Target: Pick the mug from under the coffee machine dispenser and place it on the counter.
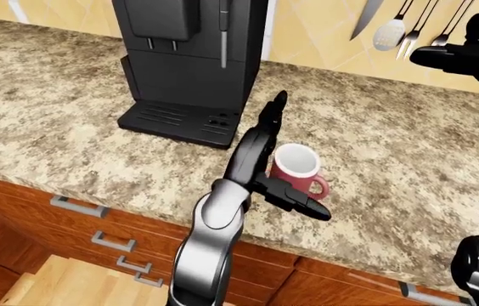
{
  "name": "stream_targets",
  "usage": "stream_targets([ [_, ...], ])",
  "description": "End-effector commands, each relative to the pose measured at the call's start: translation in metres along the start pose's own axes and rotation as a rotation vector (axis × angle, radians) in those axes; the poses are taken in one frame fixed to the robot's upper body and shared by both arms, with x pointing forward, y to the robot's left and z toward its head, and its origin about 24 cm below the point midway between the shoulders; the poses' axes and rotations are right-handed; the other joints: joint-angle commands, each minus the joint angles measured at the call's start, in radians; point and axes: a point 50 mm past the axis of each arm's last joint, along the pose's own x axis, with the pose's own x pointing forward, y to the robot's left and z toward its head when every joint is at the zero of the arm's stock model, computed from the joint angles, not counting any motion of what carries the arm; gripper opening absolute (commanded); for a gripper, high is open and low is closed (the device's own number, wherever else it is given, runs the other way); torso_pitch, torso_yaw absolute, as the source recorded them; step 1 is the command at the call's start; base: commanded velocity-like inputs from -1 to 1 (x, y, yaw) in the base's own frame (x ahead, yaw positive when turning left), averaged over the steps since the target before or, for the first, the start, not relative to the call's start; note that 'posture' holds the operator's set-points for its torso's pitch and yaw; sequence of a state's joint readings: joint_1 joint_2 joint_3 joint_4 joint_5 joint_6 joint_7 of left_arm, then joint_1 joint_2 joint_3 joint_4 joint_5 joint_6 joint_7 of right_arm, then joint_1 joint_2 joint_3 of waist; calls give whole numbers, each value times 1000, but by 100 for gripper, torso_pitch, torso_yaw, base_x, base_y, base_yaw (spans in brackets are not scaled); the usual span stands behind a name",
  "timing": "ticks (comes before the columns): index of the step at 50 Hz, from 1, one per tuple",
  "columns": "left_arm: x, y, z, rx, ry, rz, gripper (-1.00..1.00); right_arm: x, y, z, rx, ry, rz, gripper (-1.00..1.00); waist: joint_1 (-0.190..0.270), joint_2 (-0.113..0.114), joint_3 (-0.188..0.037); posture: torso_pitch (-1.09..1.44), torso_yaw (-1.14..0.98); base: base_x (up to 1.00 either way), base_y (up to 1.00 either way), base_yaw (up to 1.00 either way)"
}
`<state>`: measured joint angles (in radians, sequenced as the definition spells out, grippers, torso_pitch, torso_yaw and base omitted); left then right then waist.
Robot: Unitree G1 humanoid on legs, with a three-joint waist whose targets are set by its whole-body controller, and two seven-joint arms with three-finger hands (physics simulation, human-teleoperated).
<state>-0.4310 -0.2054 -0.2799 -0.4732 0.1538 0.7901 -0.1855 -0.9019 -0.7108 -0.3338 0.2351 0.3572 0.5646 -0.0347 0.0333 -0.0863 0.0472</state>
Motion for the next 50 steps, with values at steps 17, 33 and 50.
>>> stream_targets([
  [17,-7,4,45,82,-145,2,100,-2,-1,24,4,-96,-3,100,3,-9,-21,0,0,0,0,0],
  [33,-19,18,101,135,-266,20,100,-1,-2,27,4,-101,-6,100,2,-6,-14,0,0,0,0,0],
  [50,-40,41,169,206,-412,78,100,-1,-3,28,3,-103,-7,100,-2,5,4,0,0,0,0,0],
])
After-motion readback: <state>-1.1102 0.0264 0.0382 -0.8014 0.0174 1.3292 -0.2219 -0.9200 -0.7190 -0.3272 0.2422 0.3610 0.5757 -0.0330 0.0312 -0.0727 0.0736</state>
